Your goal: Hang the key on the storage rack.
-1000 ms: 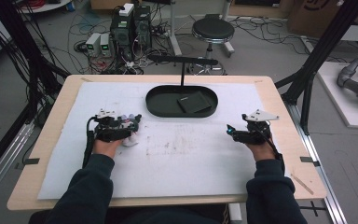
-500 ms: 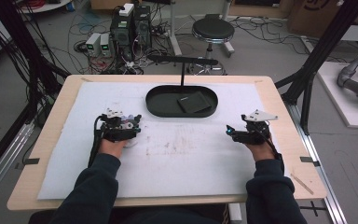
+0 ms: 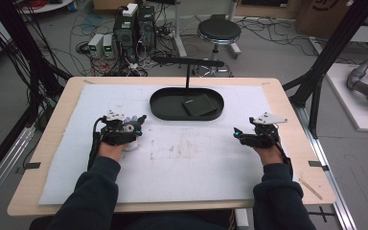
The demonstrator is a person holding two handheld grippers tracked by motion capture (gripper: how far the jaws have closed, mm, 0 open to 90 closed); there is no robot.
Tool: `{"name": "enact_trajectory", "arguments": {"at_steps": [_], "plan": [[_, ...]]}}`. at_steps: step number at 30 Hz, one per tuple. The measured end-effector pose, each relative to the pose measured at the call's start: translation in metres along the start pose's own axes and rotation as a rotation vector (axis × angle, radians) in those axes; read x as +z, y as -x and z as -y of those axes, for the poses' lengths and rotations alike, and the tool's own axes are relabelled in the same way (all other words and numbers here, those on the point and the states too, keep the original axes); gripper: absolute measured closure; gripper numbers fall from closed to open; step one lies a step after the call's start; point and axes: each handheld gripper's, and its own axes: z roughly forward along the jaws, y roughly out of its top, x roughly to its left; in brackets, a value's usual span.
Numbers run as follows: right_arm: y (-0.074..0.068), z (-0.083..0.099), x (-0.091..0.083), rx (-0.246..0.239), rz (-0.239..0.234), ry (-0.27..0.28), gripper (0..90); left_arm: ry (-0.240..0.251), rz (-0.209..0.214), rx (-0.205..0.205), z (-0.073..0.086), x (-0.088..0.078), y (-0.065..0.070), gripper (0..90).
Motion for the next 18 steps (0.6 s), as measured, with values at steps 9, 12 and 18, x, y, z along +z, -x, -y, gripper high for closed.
{"name": "enact_trajectory", "arguments": {"at_steps": [9,12,18], "plan": [[0.002,0.0,-0.002,0.012,-0.003,0.019,24.6,0.118,0.111,0.041,-0.041,-0.027,-0.001,37.5],[0.002,-0.001,-0.003,0.012,-0.005,0.022,24.6,0.146,0.156,0.028,-0.053,-0.033,-0.004,37.5],[0.002,-0.002,-0.003,0.017,-0.005,0.028,24.6,0.153,0.195,0.031,-0.076,-0.04,-0.009,37.5]]}}
